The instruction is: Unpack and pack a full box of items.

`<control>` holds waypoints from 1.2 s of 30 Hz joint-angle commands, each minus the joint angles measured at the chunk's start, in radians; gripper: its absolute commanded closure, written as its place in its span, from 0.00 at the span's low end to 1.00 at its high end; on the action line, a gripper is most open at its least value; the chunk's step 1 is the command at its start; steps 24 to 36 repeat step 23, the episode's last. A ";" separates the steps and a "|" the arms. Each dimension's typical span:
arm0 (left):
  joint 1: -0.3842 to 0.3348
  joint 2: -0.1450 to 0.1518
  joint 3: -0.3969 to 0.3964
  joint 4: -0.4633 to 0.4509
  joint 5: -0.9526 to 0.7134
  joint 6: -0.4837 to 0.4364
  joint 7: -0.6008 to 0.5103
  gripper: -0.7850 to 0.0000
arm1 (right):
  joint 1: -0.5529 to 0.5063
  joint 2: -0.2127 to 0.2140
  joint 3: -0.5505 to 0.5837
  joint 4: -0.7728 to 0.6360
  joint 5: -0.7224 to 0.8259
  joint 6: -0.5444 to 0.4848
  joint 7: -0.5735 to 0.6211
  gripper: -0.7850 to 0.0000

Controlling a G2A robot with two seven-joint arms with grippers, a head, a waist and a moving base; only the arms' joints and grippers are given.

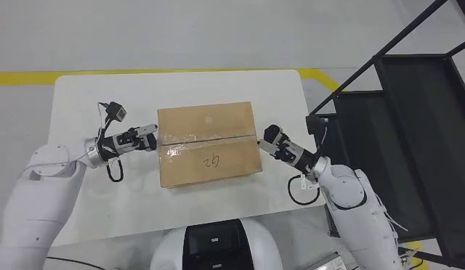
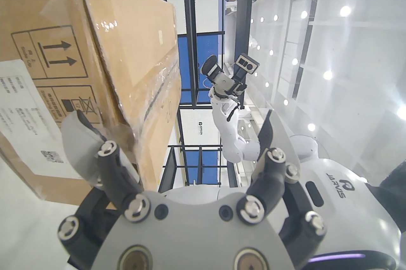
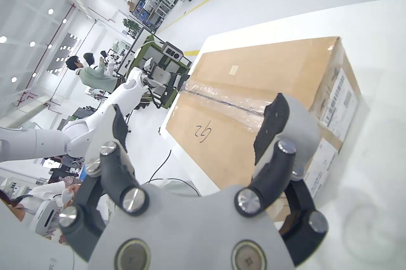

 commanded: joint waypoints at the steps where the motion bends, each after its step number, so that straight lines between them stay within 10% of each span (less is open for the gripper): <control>1: -0.005 -0.003 0.012 0.004 -0.004 0.001 0.002 0.00 | -0.008 0.003 0.012 -0.006 0.005 -0.004 -0.003 0.00; 14: 0.070 0.012 -0.162 -0.001 -0.195 -0.101 0.099 0.00 | -0.031 0.005 0.055 -0.016 -0.085 -0.050 -0.216 0.00; 36: 0.078 0.013 -0.167 -0.008 -0.186 -0.100 0.113 0.00 | -0.031 0.005 0.055 -0.016 -0.085 -0.050 -0.216 0.00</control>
